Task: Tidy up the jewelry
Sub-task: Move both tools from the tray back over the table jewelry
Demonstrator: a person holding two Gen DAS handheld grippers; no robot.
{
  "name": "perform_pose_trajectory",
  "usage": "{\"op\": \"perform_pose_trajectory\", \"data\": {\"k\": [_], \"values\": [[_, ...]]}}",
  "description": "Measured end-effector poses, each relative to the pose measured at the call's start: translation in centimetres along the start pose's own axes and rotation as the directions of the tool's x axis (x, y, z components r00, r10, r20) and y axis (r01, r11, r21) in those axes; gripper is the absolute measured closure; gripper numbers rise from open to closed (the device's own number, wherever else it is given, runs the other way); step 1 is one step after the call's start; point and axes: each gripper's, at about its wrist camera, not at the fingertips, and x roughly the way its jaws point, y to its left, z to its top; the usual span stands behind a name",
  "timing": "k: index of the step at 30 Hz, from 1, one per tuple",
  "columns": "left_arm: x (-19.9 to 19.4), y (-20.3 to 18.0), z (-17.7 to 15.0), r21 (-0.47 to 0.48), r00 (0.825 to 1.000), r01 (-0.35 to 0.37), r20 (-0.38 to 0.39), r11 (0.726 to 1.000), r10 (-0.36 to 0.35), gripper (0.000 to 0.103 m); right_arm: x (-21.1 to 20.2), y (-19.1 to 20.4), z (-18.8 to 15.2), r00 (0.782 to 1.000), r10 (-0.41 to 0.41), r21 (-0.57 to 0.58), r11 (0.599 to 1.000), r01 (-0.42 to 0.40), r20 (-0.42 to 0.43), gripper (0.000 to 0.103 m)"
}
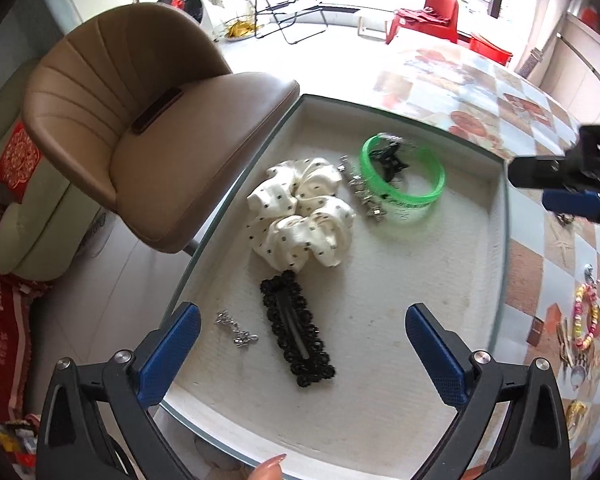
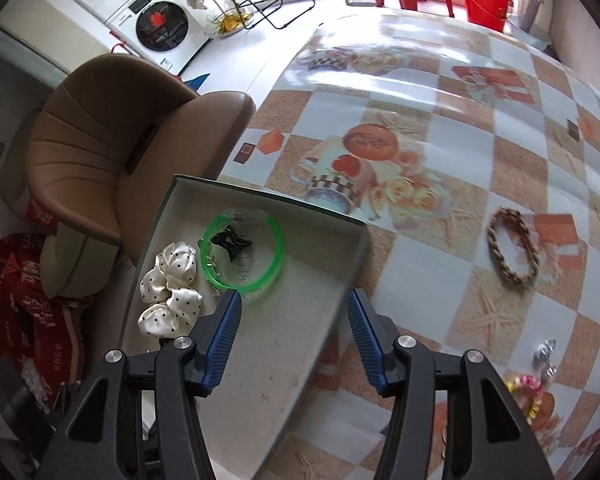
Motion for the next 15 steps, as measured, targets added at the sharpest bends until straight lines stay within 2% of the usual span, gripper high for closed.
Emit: {"op": "perform_pose_trajectory", "data": {"k": [4,6,13,14,15], "values": [[-1.0,-1.5,0.0,0.041,1.000,0.016,0.009,0.999,-0.016,0.000,-1.8,-2.7,-0.9,1.000,0.007,0.062,0.998,-0.009,0.018,0.031],[-1.5,-2.4,0.1,0.066,1.000,0.021,0.019,0.998,-0.022,0.000,-2.7,-4.1,-1.5,1.000,0.007,0.096,0.995,-0.009,0.031,0.021],[-3.5,-6.8,0.4,0.158,0.996,0.078,0.038,0.984,-0.085,0.000,-5.7,-10.1,-4.7,0.998,-0.044,0.205,0.978,0.032,0.055,0.016],[-3.7,-7.3,0.5,0.169,0.995,0.085,0.040,0.982,-0.093,0.000,-6.1,-10.8,-5.2,0.997,-0.056,0.214,0.976,0.041,0.061,0.002],[-3.9,-7.9,0.5,0.181,0.994,0.093,0.040,0.979,-0.102,0.000,-6.6,-11.5,-5.6,0.995,-0.065,0.219,0.975,0.048,0.072,0.000]]}}
